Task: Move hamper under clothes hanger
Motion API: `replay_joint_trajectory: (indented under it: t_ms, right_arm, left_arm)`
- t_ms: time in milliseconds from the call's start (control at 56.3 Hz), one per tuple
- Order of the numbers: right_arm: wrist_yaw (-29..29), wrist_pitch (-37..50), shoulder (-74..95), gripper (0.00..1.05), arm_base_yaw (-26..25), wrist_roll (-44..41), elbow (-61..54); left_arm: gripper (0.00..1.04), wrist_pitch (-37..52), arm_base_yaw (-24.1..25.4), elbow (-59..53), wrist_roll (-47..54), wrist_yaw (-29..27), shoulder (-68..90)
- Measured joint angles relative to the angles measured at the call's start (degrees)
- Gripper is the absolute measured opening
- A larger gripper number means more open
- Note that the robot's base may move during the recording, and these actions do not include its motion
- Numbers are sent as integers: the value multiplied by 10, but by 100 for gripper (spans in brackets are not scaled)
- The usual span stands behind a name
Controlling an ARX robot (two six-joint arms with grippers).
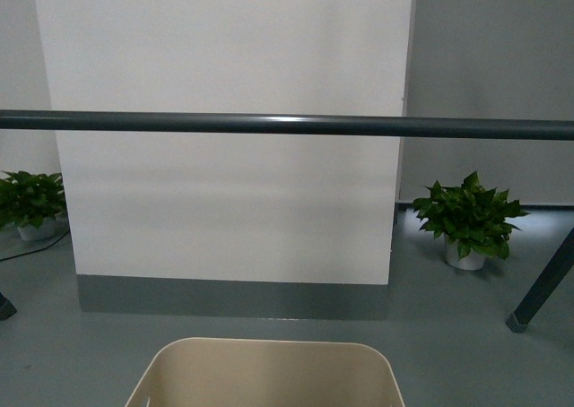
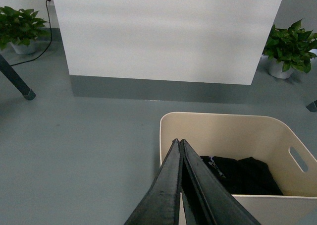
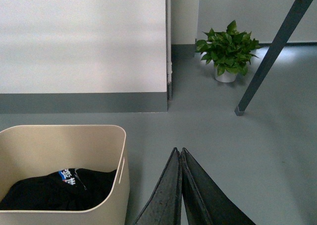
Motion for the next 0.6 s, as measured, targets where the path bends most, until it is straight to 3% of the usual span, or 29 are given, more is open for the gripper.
replay_joint_trajectory:
  t_ms: [604]
  right_arm:
    - [0, -183, -198, 2, 0, 0, -3]
  left_arm:
    - [3, -183, 0, 0, 0, 0, -196]
